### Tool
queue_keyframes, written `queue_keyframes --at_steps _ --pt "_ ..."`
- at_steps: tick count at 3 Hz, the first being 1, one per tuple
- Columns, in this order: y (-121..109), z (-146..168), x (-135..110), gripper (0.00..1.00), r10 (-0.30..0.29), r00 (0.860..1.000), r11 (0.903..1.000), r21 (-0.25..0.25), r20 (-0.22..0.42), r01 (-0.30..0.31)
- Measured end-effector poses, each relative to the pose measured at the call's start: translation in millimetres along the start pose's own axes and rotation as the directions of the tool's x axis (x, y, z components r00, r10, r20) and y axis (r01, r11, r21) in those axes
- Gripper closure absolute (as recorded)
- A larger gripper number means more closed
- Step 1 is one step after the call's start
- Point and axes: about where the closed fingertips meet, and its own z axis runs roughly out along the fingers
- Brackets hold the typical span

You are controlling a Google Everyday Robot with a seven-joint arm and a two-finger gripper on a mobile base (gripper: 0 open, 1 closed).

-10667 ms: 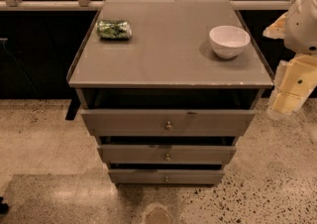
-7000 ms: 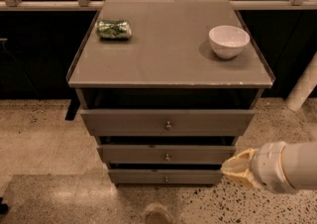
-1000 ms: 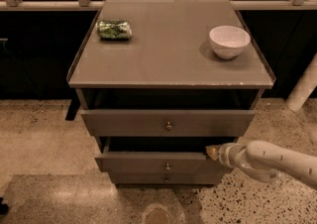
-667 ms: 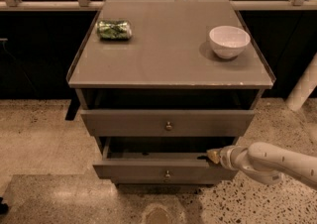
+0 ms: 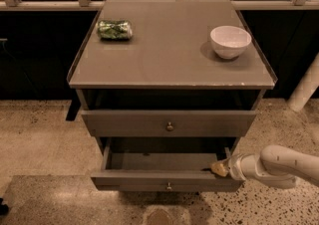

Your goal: Open middle drawer

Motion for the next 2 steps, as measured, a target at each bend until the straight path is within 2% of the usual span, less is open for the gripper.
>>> queue_keyframes --at_steps 1,2 --pt "14.8 -12.1 18.3 1.0 -0.019 0.999 0.9963 -0.084 -0.035 0.016" --pt "29.5 -35.6 36.7 1.0 -0.01 1.0 0.9907 -0.136 -0.026 0.006"
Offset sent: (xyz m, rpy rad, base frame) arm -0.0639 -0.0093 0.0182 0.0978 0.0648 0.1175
